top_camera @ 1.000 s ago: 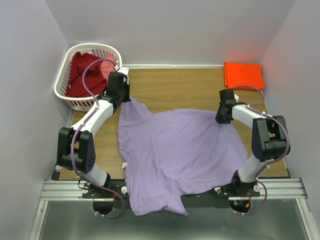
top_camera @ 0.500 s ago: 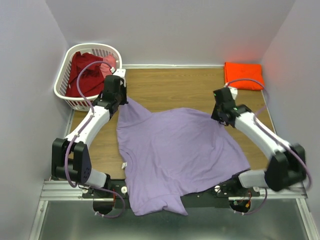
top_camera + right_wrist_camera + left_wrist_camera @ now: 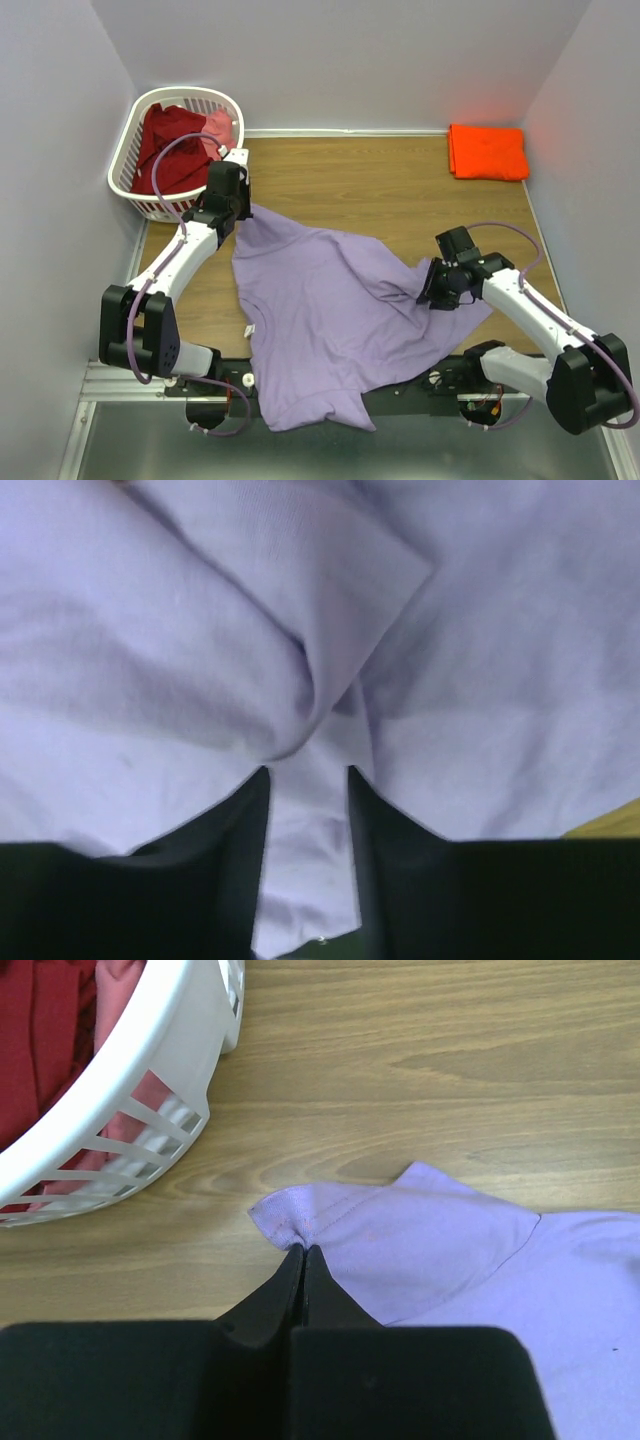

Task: Fold and stack the t-shirts
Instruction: Flatten the tshirt out

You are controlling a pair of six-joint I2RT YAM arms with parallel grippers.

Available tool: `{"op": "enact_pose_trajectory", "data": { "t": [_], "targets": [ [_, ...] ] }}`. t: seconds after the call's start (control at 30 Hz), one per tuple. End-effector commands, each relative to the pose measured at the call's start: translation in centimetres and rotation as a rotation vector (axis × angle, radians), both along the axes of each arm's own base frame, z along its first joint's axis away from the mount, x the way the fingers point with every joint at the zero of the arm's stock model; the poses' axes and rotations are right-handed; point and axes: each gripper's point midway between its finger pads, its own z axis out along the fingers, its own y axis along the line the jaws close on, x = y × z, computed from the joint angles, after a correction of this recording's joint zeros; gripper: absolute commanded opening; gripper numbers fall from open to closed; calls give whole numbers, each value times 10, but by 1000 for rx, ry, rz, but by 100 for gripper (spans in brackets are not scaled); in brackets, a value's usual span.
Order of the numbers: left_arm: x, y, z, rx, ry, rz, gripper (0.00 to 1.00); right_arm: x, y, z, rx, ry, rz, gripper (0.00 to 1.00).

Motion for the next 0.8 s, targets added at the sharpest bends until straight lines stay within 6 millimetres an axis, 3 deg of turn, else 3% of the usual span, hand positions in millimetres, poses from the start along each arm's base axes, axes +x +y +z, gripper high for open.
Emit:
{"op": "enact_pose_trajectory", "data": {
  "t": [0.0,0.03,0.13,0.17,0.3,0.4,0.5,0.77],
  "targets": [
    [-2,5,9,10,-19,27,0,-3,16,17,78,23,55,49],
    [-2,5,9,11,-19,28,0,12,16,31,65,-31,62,52],
    [-1,7,10,15,-25,33,0,43,-11,43,-117,-111,35,52],
    [-1,7,9,17,-24,36,0,61,-25,56,-200,-166,11,52],
    [-2,10,9,24,-25,46,0,97,-52,68,-267,-224,-68,48],
    [-2,14,10,37,-28,65,0,108,-59,55,-210,-210,-93,45],
    [-1,14,11,39,-31,66,0,119,-60,33,-154,-189,-114,30],
    [-1,19,11,54,-32,88,0,107,-57,-21,-72,-69,-160,17]
  ]
}}
